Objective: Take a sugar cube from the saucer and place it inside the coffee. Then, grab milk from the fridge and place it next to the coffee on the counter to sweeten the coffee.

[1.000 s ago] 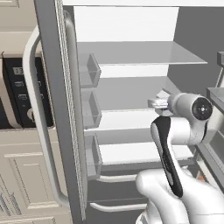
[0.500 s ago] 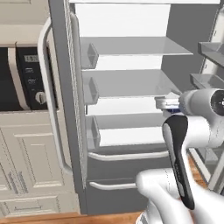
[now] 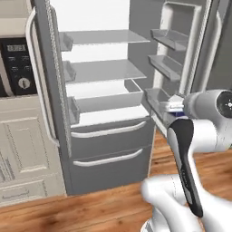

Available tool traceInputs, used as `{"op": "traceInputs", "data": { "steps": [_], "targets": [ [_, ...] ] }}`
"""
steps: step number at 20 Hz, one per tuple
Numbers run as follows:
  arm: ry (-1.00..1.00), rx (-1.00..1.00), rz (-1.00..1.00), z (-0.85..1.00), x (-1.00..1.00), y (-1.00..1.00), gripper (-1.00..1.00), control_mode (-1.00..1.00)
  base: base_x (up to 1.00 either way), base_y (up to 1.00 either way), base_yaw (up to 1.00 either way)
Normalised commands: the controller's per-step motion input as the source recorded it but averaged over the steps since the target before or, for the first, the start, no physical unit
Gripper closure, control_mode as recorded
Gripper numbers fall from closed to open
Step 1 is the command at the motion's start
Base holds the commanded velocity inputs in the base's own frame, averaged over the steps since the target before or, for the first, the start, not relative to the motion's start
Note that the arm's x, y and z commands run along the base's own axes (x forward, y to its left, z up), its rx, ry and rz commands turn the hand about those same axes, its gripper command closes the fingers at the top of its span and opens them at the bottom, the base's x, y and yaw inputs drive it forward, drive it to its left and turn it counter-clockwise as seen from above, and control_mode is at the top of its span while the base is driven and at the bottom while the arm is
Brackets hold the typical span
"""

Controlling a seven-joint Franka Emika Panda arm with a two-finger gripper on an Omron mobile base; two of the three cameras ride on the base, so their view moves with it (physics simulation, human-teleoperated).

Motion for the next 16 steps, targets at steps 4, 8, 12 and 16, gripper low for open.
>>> {"op": "traceInputs", "data": {
  "steps": [4,8,12,16],
  "targets": [
    [0.00,0.00,0.00,0.00,0.00,0.00,1.00,1.00,-0.84,0.00,-0.74],
    [0.00,0.00,0.00,0.00,0.00,0.00,1.00,1.00,-0.64,0.00,-0.77],
    [0.00,0.00,0.00,0.00,0.00,0.00,1.00,1.00,-0.43,-0.01,-0.79],
    [0.00,0.00,0.00,0.00,0.00,0.00,1.00,1.00,-0.19,-0.20,-0.78]
  ]
}}
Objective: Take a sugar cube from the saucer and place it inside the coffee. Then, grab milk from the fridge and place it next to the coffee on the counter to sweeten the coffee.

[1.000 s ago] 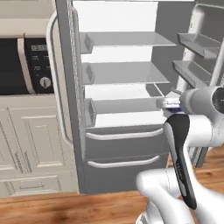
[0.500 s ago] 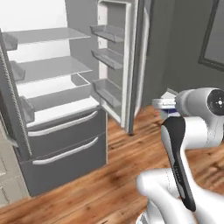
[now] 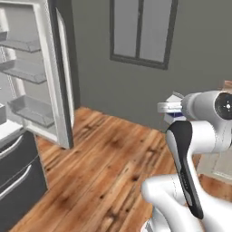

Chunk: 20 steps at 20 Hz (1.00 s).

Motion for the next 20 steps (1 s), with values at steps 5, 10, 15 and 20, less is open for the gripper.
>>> {"op": "traceInputs", "data": {
  "steps": [5,10,15,20],
  "targets": [
    [0.00,0.00,0.00,0.00,0.00,0.00,1.00,1.00,-0.02,-0.42,-0.76],
    [0.00,0.00,0.00,0.00,0.00,0.00,1.00,1.00,0.00,-0.60,-0.76],
    [0.00,0.00,0.00,0.00,0.00,0.00,1.00,1.00,0.00,-0.81,-0.71],
    [0.00,0.00,0.00,0.00,0.00,0.00,1.00,1.00,0.10,-0.95,-0.63]
  ]
}}
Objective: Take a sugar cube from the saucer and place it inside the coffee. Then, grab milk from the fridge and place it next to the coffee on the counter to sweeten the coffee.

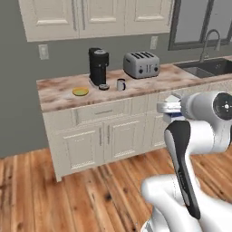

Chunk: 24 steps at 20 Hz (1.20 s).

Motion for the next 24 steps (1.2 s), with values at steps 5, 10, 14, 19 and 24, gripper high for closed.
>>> {"op": "traceInputs", "data": {
  "steps": [5,10,14,19,24],
  "targets": [
    [0.00,0.00,0.00,0.00,0.00,0.00,1.00,1.00,0.64,-0.78,-0.41],
    [0.00,0.00,0.00,0.00,0.00,0.00,1.00,1.00,1.00,-0.45,0.01],
    [0.00,0.00,0.00,0.00,0.00,0.00,1.00,1.00,1.00,-0.37,0.20],
    [0.00,0.00,0.00,0.00,0.00,0.00,1.00,1.00,0.83,-0.20,0.33],
    [0.00,0.00,0.00,0.00,0.00,0.00,1.00,1.00,0.47,0.00,0.34]
  ]
}}
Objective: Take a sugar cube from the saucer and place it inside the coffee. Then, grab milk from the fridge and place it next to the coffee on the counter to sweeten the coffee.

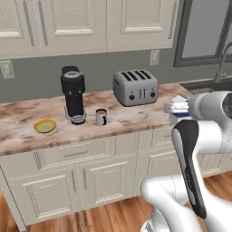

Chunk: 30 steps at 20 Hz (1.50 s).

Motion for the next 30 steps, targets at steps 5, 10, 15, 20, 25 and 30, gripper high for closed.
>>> {"op": "traceInputs", "data": {
  "steps": [5,10,15,20,25,30],
  "targets": [
    [0.00,0.00,0.00,0.00,0.00,0.00,1.00,1.00,0.34,0.15,0.19],
    [0.00,0.00,0.00,0.00,0.00,0.00,1.00,1.00,0.32,0.27,0.04],
    [0.00,0.00,0.00,0.00,0.00,0.00,1.00,1.00,0.23,0.57,0.00],
    [0.00,0.00,0.00,0.00,0.00,0.00,1.00,1.00,0.33,0.61,0.00],
    [0.00,0.00,0.00,0.00,0.00,0.00,1.00,1.00,0.52,0.30,0.01],
    [0.00,0.00,0.00,0.00,0.00,0.00,1.00,1.00,0.47,0.02,0.01]
  ]
}}
